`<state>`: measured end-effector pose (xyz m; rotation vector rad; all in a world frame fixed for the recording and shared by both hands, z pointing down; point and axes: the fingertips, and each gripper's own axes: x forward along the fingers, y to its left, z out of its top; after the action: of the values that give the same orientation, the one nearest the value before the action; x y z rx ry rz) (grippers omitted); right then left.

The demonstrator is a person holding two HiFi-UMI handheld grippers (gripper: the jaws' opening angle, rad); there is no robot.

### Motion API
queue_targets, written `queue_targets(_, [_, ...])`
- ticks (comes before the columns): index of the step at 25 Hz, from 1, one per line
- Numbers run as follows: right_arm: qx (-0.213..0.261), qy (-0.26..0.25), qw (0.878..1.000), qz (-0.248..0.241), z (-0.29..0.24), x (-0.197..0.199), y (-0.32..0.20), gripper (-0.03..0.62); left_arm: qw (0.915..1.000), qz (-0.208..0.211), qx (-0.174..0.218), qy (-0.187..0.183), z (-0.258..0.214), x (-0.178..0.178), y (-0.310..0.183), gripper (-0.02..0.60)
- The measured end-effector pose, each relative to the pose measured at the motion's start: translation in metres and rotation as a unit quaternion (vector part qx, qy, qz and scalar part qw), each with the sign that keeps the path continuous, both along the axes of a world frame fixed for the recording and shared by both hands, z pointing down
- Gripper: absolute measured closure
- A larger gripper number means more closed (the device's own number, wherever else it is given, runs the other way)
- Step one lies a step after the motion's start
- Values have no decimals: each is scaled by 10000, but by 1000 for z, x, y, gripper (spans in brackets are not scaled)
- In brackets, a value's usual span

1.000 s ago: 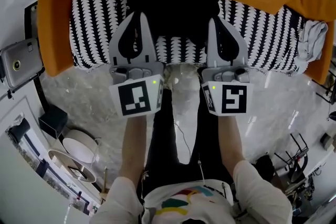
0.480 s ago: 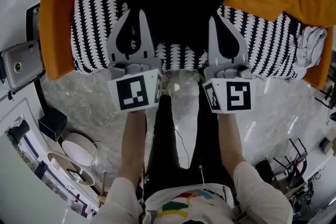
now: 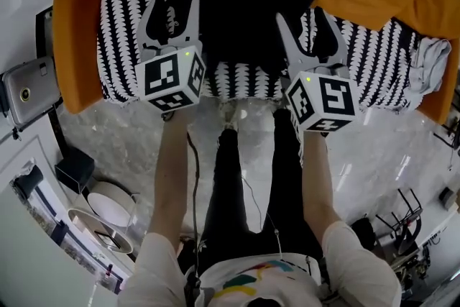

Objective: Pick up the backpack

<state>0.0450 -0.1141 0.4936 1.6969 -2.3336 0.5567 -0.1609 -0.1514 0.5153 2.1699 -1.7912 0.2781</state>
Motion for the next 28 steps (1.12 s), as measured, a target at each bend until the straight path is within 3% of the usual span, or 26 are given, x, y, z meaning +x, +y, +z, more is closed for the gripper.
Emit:
queue_targets(6, [-364, 208, 9987, 287, 29, 19, -18, 290, 9989, -39, -458, -82, 44, -11, -29, 311])
queue_targets(11, [-652, 385, 9968, 256, 49, 19, -23, 290, 9964, -70, -810, -234, 74, -15, -33, 301])
queue_targets(23, [-1259, 519, 9902, 322, 101, 27, -29, 291, 9900, -169, -1391, -175, 120, -31, -51, 299])
queue_targets(28, [-1456, 544, 9872, 349, 116, 29, -32, 291, 9855, 68, -1688, -167, 134, -27, -51, 299])
